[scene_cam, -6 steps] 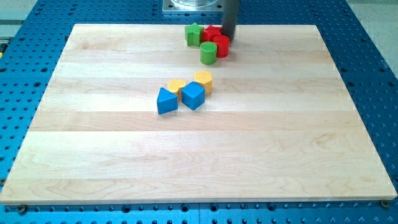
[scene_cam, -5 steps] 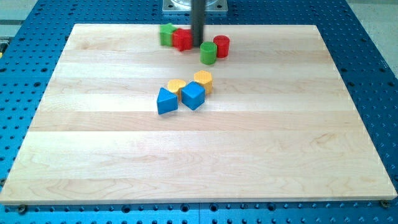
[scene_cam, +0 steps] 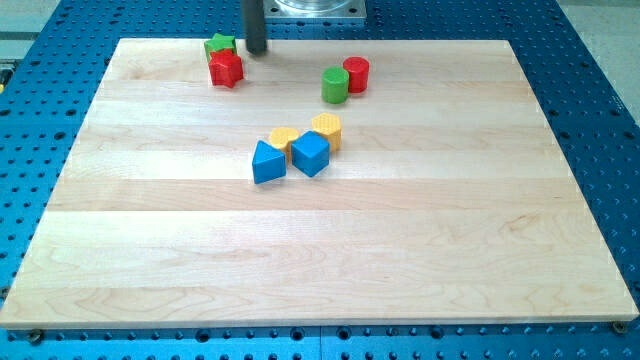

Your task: Move the green star along with the red star towards the group of blocks

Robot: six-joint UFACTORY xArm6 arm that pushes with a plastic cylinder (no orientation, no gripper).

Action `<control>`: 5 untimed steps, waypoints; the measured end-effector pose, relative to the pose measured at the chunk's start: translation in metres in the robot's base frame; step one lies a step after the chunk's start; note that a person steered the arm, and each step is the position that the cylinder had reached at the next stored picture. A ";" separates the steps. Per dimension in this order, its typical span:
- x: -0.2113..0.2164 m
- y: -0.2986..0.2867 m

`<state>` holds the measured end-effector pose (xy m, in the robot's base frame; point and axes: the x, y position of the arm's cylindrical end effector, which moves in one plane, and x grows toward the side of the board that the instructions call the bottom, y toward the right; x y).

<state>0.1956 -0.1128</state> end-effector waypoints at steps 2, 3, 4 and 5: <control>0.052 -0.050; 0.072 -0.080; 0.055 -0.059; 0.088 -0.007</control>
